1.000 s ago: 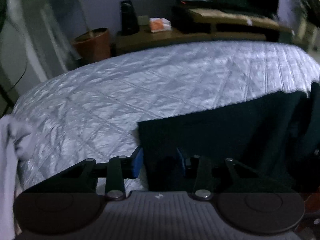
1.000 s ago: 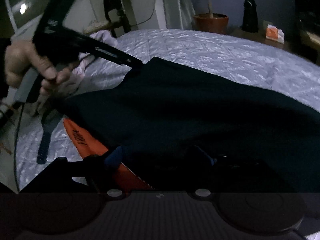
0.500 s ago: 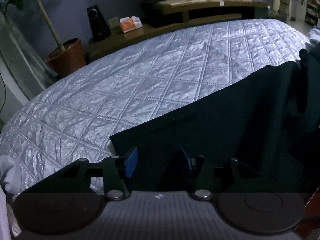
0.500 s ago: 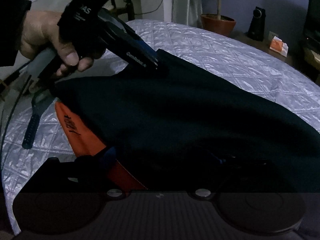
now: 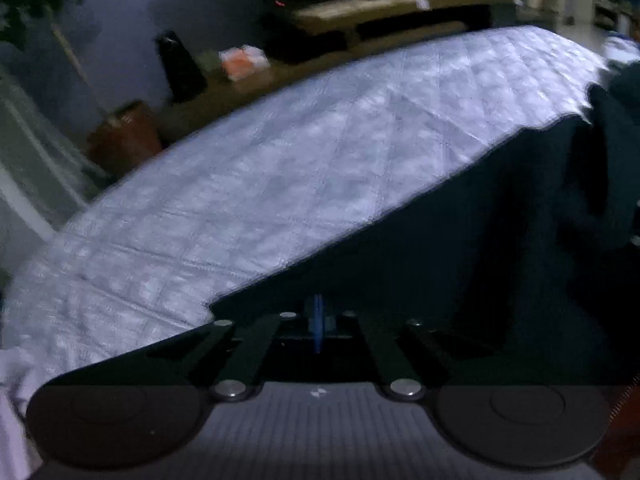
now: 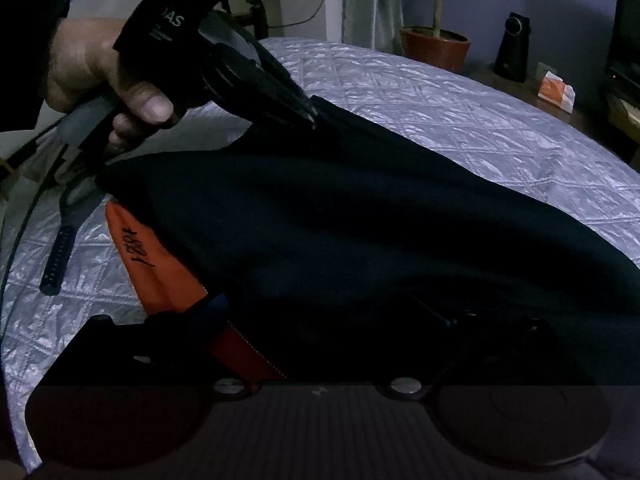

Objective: Fold clothes

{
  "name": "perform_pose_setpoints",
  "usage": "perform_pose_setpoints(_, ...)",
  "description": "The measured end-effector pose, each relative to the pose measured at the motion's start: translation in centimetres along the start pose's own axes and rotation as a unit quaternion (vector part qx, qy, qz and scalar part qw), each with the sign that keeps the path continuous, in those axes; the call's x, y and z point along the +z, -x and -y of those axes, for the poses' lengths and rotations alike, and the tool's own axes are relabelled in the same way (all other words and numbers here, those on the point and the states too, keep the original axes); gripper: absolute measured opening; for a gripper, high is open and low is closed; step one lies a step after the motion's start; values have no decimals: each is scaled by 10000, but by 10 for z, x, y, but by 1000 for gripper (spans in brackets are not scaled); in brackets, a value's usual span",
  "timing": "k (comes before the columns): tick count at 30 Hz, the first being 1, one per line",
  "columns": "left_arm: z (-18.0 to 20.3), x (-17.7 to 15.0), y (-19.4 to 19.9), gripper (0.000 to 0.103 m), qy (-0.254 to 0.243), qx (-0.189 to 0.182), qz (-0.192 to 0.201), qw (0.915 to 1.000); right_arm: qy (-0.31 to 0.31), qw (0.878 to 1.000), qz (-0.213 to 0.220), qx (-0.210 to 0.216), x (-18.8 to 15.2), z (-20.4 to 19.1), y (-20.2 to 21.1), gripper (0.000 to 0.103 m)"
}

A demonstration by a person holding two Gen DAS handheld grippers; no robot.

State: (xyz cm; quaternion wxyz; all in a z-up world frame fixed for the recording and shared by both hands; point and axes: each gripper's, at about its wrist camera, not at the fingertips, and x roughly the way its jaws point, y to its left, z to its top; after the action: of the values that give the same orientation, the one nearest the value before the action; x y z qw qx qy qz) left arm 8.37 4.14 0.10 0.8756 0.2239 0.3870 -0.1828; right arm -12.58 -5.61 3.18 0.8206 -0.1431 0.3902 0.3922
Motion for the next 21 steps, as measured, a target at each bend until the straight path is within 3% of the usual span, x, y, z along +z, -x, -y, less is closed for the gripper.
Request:
perform_pose_setpoints(3,-16,7,4,0,426,672,207,9966,26,10000,-14,-13,-1,1,0,100)
perform_pose_setpoints(6,-31,14,10,0,761,1483,412,9851,33,10000,-24,-29,-1,2,1,100)
perform_pose_setpoints(12,-38,11,12,0,695,376,13,9969,-11,10000,-12,-28,-4,7,3,100)
perform_pose_setpoints(15,-20,-5,11,4,65,-272,-241,9993,0,10000,-17,-33,-4,7,4,101)
perform_pose_setpoints(16,-16,-10,10,6,-88,-296,-242,9992,0,10000,-21,-35,-5,7,4,101)
perform_pose_setpoints(20,-16,-17,14,36,-140,-233,39,9996,29,10000,-31,-38,-5,6,4,102)
perform_pose_setpoints(21,-20,-17,17,39,-70,-233,128,9996,24,10000,-27,-32,-5,6,4,102)
